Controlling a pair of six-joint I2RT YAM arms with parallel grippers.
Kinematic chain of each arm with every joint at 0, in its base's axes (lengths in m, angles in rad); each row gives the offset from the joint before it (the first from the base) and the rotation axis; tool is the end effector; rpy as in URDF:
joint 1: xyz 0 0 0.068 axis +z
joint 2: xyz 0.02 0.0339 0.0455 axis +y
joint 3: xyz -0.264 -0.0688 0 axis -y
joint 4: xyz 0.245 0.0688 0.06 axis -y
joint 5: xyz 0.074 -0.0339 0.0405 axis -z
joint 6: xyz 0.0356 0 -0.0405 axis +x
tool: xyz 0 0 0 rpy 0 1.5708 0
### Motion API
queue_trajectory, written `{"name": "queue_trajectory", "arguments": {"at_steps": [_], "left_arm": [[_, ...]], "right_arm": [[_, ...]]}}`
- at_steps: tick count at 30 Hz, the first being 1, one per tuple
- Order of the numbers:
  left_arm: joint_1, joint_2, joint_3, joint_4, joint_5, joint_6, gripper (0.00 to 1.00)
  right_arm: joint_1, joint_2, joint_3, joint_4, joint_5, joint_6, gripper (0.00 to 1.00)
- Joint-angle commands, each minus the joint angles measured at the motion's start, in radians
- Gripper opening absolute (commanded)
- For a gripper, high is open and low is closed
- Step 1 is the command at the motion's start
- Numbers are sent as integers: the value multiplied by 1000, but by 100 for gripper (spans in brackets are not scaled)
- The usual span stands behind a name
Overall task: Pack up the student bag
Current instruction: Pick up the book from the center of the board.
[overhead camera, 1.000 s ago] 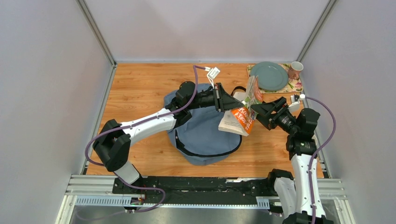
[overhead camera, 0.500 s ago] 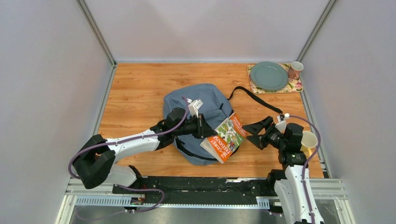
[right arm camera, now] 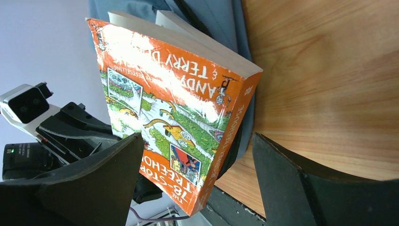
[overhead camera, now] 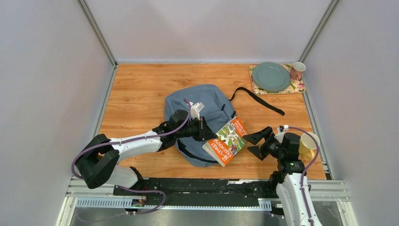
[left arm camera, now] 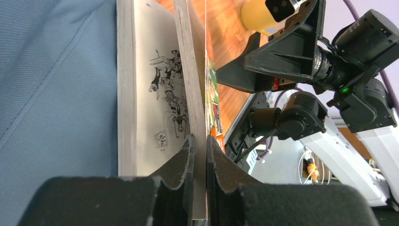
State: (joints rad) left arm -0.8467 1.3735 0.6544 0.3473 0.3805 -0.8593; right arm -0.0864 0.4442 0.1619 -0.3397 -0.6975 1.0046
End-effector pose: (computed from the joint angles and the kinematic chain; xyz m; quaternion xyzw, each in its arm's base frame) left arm 0.1834 -0.2274 0.2172 0.1016 0.8114 -0.5200 0.2468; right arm 0.1175 0.0128 0.1573 0.3003 0.7957 0.4628 0.2501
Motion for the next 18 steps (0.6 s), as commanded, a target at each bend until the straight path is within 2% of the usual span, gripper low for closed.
{"name": "queue_trajectory", "arguments": {"at_steps": [1,5,12,18], "left_arm": [[1,-4,16,-48,-29,42,0],[1,1,34,-128,-38,78,0],[1,18,36,-172,-37,88,0],[1,65,65,-191,-5,91,0]], "right_arm": [[10,56,-1,71,29,5,88],[11,172,8,129,20,-11,88],[20,335,-2,362,6,41,88],[68,461,8,476,19,75,88]]}}
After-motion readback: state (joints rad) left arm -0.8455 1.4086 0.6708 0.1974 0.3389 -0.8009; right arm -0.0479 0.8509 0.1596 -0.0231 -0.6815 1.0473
